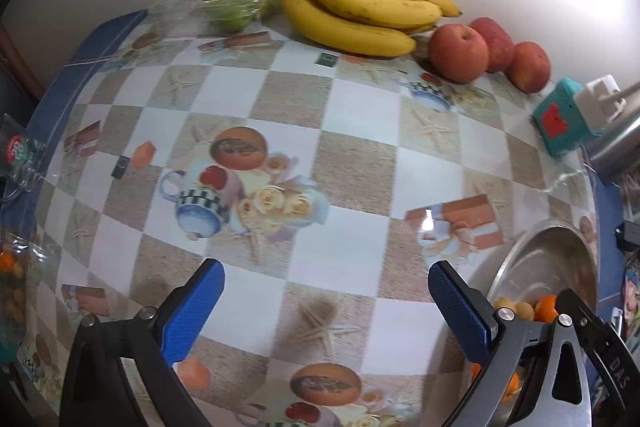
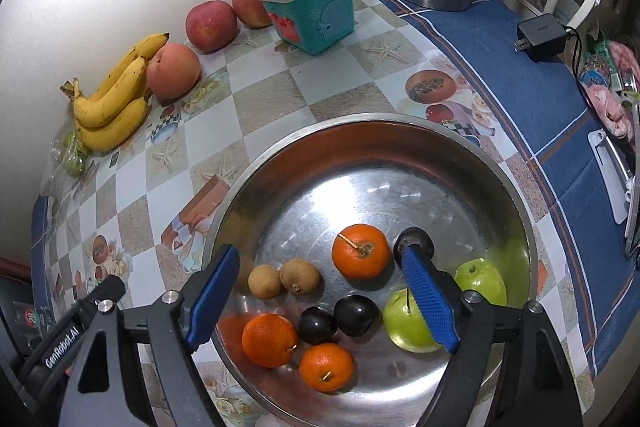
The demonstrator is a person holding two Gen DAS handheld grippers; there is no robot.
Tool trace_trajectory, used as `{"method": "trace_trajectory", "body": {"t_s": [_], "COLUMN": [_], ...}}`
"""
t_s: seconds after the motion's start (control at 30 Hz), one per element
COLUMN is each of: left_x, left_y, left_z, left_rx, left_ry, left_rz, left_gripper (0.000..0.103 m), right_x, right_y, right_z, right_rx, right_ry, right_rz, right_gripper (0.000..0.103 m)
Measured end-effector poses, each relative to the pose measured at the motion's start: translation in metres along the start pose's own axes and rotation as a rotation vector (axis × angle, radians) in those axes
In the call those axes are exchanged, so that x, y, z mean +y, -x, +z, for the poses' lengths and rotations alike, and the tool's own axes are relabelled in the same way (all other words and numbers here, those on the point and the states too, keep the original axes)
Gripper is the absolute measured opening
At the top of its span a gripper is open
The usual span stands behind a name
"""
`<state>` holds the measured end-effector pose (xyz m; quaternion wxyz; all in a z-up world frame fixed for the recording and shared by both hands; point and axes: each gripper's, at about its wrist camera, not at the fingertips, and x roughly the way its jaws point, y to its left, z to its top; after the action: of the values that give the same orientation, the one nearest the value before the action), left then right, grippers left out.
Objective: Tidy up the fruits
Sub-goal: 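Open the right tool to drop its mandarin while the left tool releases its mandarin, then withdraw both open tools away from the bowl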
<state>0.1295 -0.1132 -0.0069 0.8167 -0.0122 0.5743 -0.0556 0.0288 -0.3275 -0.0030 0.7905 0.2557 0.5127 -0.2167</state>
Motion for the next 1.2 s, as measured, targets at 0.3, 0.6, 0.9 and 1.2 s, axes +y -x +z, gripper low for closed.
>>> {"method": "trace_trajectory", "body": {"t_s": [0.3, 0.6, 0.9, 1.2], "left_x": [0.012, 0.03, 0.049, 0.068], "left_y": [0.006, 0.03, 0.052, 0.064], "left_z": [-0.002, -0.035, -0.085, -0.123], "left_rx": [-0.033, -0.07, -0.069, -0.087], "left_ry": [0.0, 0.001, -0.028, -0.068], "left_rz": [0.053, 0.128, 0.18, 0.193], "left_gripper": [0.103, 0.103, 0.103, 0.103], "right_x": [0.016, 0.028, 0.029, 0.014], "right_y": [0.007, 0.02, 0.041, 0.044], "right_z": [-0.014, -0.043, -0.098, -0.141], "right_rx": [-0.02, -0.036, -0.073, -0.04], "right_ry": [0.059, 0.101, 0.194, 0.178], "right_rz": [-0.004, 0.012, -0.009, 0.019], "right_gripper": [0.09, 0.097, 0.097, 0.097]}}
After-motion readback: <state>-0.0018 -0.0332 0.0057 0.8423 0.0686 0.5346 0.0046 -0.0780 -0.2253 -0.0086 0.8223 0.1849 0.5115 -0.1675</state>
